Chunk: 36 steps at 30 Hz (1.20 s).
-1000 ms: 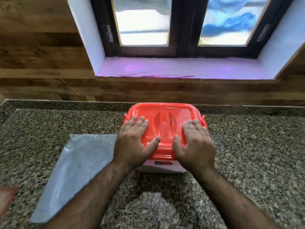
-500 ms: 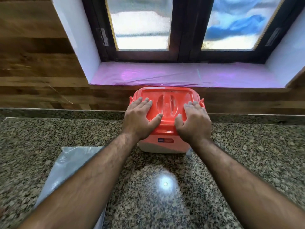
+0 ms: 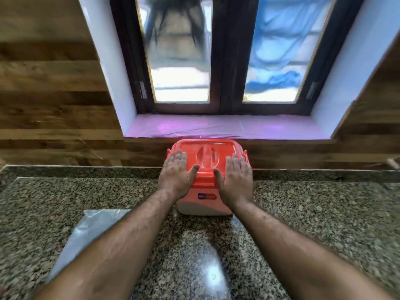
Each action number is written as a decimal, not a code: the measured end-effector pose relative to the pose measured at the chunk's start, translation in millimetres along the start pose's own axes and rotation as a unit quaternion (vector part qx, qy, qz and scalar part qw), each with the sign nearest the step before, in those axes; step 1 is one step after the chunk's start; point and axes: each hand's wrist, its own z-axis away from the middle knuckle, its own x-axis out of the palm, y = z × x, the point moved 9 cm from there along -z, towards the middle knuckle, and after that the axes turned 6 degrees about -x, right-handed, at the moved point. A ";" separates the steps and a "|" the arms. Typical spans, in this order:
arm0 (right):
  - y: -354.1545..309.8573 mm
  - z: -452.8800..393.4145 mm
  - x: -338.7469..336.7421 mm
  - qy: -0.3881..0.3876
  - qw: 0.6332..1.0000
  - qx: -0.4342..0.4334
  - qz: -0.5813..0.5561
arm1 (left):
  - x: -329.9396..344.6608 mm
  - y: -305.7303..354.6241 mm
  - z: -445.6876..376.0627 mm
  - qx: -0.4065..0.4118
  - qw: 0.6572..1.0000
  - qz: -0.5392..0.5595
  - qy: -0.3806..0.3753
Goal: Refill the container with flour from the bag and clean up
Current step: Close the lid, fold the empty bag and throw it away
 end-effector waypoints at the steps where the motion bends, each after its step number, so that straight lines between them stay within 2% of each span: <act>1: -4.0 9.5 6.4 -0.013 1.000 -0.010 0.007 | 1.5 -2.3 7.5 -0.006 1.000 0.008 -0.017; 4: -30.9 45.1 24.2 -0.031 0.996 -0.080 0.024 | 5.8 -12.3 35.8 0.006 0.996 0.060 -0.059; 7: -70.1 81.1 43.6 -0.034 0.987 -0.155 -0.025 | 0.5 -39.5 64.9 0.015 0.989 0.140 -0.040; 12: -137.8 118.1 77.2 -0.091 0.971 -0.191 -0.113 | -14.4 -128.8 108.6 -0.125 0.969 0.212 -0.002; 14: -158.0 124.7 95.0 -0.135 0.966 -0.163 -0.148 | -11.9 -176.1 123.3 -0.176 0.961 0.214 -0.012; 18: -181.5 136.5 151.1 -0.303 0.928 -0.019 -0.215 | 1.6 -263.6 150.9 -0.253 0.943 0.209 -0.055; 21: -209.2 149.9 182.9 -0.370 0.910 -0.003 -0.190 | 14.4 -326.7 163.3 -0.290 0.933 0.194 -0.082; 26: -233.5 156.2 221.0 -0.374 0.897 0.091 -0.219 | 24.8 -425.4 162.5 -0.327 0.928 0.144 -0.104; 28: -237.9 154.1 231.9 -0.370 0.888 0.141 -0.235 | 34.8 -454.8 158.9 -0.338 0.922 0.131 -0.139; 31: -238.1 150.4 245.4 -0.358 0.875 0.208 -0.251 | 42.5 -474.0 154.5 -0.340 0.908 0.160 -0.187; 36: -232.0 154.4 250.1 -0.337 0.848 0.296 -0.282 | 55.3 -507.3 146.8 -0.367 0.890 0.193 -0.190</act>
